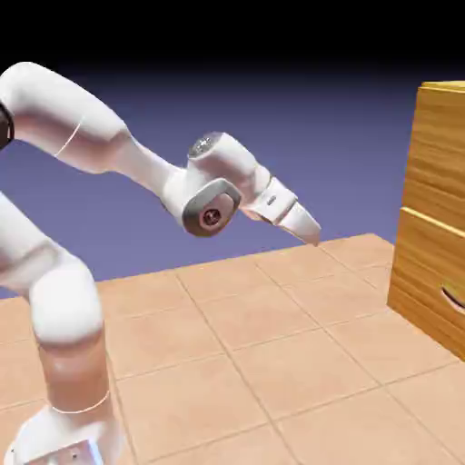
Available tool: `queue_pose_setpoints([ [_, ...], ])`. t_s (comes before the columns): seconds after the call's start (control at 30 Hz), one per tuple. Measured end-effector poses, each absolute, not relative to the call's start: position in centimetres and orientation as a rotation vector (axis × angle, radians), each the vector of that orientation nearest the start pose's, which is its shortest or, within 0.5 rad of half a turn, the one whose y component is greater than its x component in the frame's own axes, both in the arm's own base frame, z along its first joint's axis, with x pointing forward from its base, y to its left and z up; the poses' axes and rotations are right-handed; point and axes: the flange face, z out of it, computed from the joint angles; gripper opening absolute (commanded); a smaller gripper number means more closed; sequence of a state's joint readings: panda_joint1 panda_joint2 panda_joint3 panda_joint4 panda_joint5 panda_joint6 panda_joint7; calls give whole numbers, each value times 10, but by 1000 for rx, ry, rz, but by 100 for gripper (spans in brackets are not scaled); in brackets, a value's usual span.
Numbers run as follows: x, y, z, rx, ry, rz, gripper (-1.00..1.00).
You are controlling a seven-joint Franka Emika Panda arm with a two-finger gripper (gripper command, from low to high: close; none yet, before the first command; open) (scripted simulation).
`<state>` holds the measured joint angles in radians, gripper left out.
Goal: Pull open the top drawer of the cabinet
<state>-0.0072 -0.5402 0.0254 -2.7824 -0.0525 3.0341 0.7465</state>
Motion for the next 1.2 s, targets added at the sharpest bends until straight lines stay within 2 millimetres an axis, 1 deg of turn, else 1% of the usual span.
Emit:
queue_pose_setpoints([
  [0.1,419,29,460,-2653,743,-1106,100],
  [0.23,447,53,455,-2791,527,-1148,100],
  [0.4,478,81,442,-2920,236,-1181,100],
  [0.57,506,108,426,-2995,-63,-1205,100],
  [0.73,531,130,411,-3013,-353,-1234,100],
  [0.9,554,146,399,-2981,-614,-1283,100],
  [1.07,576,155,394,-2912,-835,-1361,100],
  [1.2,594,156,395,-2839,-976,-1448,100],
])
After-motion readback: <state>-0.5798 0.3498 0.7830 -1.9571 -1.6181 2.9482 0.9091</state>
